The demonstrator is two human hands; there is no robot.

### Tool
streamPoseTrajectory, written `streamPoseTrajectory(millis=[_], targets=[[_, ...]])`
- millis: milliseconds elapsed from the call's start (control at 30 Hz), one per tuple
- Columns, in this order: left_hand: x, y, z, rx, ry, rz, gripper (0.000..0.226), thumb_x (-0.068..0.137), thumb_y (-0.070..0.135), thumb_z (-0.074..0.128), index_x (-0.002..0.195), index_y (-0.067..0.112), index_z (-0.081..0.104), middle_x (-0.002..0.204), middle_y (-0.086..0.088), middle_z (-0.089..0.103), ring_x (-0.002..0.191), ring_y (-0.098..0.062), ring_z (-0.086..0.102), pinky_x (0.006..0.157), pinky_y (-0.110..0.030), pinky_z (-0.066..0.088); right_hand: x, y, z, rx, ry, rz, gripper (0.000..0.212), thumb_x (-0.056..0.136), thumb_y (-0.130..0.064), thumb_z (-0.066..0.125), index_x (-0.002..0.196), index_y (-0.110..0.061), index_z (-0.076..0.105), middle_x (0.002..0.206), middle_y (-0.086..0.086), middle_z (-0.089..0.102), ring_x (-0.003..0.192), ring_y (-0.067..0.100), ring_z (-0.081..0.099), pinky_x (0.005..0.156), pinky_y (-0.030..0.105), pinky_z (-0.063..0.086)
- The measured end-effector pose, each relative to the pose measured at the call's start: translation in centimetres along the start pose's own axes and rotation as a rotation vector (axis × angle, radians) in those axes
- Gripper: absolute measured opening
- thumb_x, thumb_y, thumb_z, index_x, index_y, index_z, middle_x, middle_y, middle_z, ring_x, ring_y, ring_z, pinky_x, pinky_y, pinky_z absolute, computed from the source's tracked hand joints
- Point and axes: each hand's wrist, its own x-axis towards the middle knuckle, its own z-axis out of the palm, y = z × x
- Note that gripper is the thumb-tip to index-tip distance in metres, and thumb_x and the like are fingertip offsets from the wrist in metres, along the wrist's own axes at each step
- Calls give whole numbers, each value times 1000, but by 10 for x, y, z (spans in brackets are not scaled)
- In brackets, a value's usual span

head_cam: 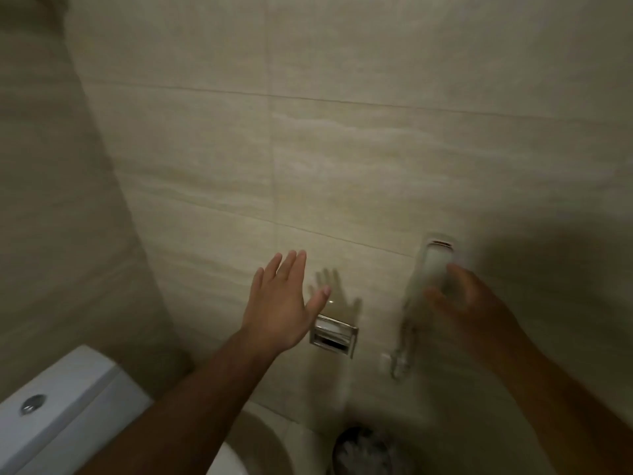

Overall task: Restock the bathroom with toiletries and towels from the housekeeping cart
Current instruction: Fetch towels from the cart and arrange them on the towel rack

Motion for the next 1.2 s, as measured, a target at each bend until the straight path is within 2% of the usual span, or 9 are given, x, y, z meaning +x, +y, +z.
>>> streamPoseTrajectory(millis=[167, 367, 500, 633, 733, 800, 967, 1100, 1200], targets=[[-13, 88, 22, -72, -9, 92, 78, 98, 66, 27, 160, 23, 9, 167, 2, 14, 154, -19, 2, 124, -44, 10, -25, 62, -64, -4, 43, 33, 69, 91, -43, 68, 150, -19, 41, 154, 7, 42, 140, 24, 41, 111, 33, 32], [-25, 191, 53, -112, -32, 209, 76, 98, 65, 29, 160, 23, 13, 166, 3, 19, 154, -19, 6, 124, -46, 14, -65, 142, -135, -56, 91, 182, 74, 89, -38, 70, 151, -16, 37, 154, 10, 41, 140, 27, 41, 107, 31, 33], [-35, 258, 77, -117, -78, 324, 77, 98, 65, 30, 160, 21, 15, 166, 2, 21, 153, -21, 10, 123, -46, 15, -95, 188, -176, -55, 165, 276, 75, 88, -33, 73, 151, -11, 38, 153, 15, 42, 140, 28, 40, 107, 28, 32], [-44, 324, 97, -102, -128, 463, 83, 93, 71, 22, 159, 21, 16, 165, 1, 23, 153, -23, 12, 124, -44, 15, -131, 223, -212, -64, 226, 346, 77, 91, -35, 69, 155, -14, 31, 158, 10, 35, 145, 26, 33, 112, 30, 28], [-52, 376, 106, -143, -160, 576, 74, 98, 64, 29, 159, 23, 15, 165, 3, 21, 153, -20, 10, 124, -43, 12, -155, 247, -238, -45, 300, 385, 76, 93, -42, 63, 156, -22, 26, 161, 3, 30, 146, 23, 31, 115, 39, 31], [-56, 408, 111, -170, -175, 638, 75, 97, 65, 25, 159, 24, 16, 165, 3, 22, 153, -20, 11, 124, -42, 13, -168, 263, -250, -48, 375, 416, 74, 93, -44, 63, 155, -25, 28, 159, 2, 32, 144, 23, 35, 113, 43, 35], [-61, 469, 145, -214, -255, 746, 76, 96, 69, 19, 159, 27, 13, 165, 6, 20, 153, -17, 8, 125, -42, 11, -200, 304, -272, -122, 529, 555, 69, 92, -40, 64, 152, -24, 36, 155, 3, 39, 139, 23, 41, 110, 41, 38], [-62, 514, 172, -261, -327, 830, 72, 99, 65, 22, 159, 27, 12, 166, 6, 18, 153, -16, 6, 125, -41, 10, -212, 326, -299, -191, 650, 642, 64, 93, -42, 59, 150, -23, 39, 152, 0, 41, 134, 20, 43, 104, 31, 36], [-52, 546, 182, -315, -327, 892, 72, 99, 65, 22, 159, 26, 16, 165, 5, 22, 153, -17, 9, 124, -41, 10, -205, 339, -321, -292, 680, 672, 64, 94, -41, 60, 150, -20, 39, 151, 6, 42, 134, 25, 43, 108, 35, 36]])
